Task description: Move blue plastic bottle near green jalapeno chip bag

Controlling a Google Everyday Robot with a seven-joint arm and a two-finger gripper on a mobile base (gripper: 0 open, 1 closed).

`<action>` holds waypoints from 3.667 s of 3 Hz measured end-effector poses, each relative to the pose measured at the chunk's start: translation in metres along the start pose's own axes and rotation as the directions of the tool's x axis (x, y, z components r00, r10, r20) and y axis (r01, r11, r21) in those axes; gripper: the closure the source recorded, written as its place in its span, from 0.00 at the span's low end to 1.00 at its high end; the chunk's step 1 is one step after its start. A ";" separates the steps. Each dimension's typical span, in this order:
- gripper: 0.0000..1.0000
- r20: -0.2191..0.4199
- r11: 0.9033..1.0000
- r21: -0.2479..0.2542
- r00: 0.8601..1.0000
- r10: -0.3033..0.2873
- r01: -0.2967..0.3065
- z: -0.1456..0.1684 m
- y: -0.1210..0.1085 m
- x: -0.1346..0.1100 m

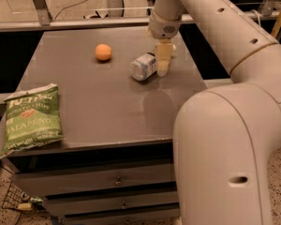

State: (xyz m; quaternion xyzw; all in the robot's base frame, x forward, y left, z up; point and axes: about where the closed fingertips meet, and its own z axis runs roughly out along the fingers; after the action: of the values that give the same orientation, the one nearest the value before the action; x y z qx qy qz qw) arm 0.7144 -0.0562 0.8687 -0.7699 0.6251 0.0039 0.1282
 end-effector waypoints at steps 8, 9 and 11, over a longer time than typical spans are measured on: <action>1.00 -0.115 0.920 0.106 0.923 -0.367 0.378 -0.047 0.019 -0.127; 1.00 -0.196 0.855 0.058 0.846 -0.496 0.515 -0.038 0.054 -0.158; 1.00 -0.179 0.740 -0.140 0.719 -0.672 0.658 0.026 0.116 -0.191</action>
Offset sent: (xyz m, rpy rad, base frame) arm -0.0006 -0.0109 -0.0132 0.0526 0.1121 -0.0167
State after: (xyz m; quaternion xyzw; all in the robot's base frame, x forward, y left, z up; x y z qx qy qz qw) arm 0.5654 0.1112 0.8529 -0.9423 0.3167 -0.1057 0.0262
